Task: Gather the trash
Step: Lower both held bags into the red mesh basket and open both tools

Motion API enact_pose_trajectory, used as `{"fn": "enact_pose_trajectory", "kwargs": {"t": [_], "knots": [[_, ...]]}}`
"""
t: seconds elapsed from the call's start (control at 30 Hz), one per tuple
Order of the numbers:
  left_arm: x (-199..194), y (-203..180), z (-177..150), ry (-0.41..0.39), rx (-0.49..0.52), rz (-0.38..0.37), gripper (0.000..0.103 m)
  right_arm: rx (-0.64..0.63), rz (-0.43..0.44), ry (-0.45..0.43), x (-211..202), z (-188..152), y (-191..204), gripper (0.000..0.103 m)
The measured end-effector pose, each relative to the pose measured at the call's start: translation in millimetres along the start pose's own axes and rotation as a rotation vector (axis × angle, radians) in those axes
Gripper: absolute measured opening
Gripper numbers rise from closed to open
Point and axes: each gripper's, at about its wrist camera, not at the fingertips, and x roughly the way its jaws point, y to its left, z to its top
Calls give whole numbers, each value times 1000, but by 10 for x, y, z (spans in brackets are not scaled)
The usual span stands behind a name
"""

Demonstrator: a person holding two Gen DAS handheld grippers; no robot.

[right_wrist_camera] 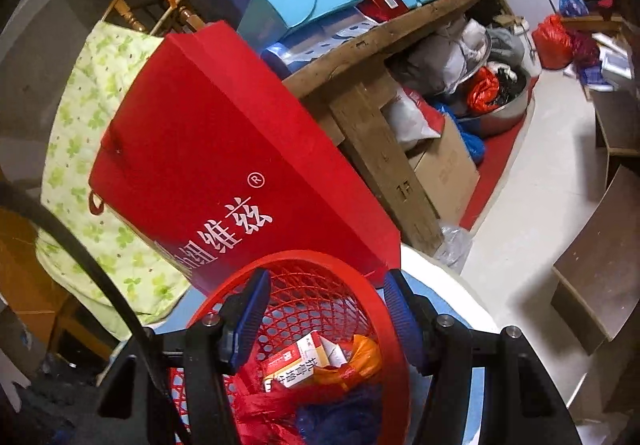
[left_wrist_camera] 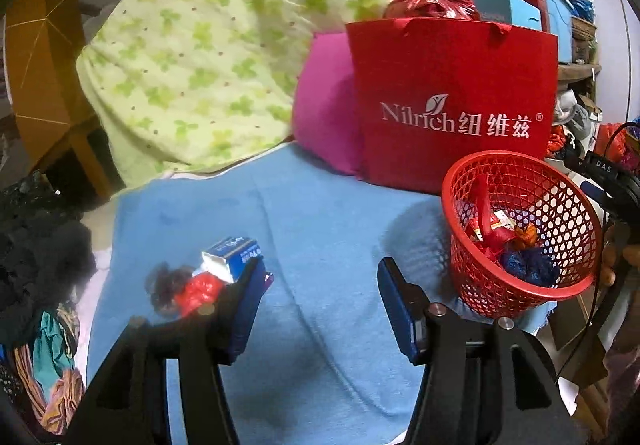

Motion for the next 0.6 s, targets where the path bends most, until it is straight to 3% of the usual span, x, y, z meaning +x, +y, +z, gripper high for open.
{"fn": "enact_pose_trajectory", "kwargs": {"t": [0.27, 0.6], "knots": [[25, 47, -61, 9, -11, 5, 59, -18, -39, -22, 127, -77, 161, 63], [55, 206, -122, 21, -38, 24, 59, -13, -15, -34, 190, -156, 335, 63]]}}
